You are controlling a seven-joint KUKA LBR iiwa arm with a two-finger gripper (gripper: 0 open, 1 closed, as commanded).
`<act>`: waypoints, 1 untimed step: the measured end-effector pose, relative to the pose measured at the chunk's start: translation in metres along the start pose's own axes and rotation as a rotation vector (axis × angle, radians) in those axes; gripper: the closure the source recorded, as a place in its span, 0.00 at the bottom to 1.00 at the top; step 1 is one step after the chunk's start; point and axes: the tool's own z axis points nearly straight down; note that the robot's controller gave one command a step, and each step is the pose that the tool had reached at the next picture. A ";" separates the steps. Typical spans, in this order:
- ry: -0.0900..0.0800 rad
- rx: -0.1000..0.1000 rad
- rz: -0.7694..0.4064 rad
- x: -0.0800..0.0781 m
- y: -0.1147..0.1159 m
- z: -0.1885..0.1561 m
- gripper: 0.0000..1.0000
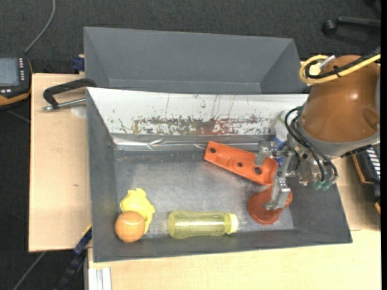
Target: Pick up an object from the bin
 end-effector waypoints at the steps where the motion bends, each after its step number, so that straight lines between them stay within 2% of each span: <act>1: -0.008 0.001 -0.001 -0.001 0.000 -0.004 0.00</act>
Offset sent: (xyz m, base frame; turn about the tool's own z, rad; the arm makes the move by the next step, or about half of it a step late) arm 0.0744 0.0208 -0.1451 0.0950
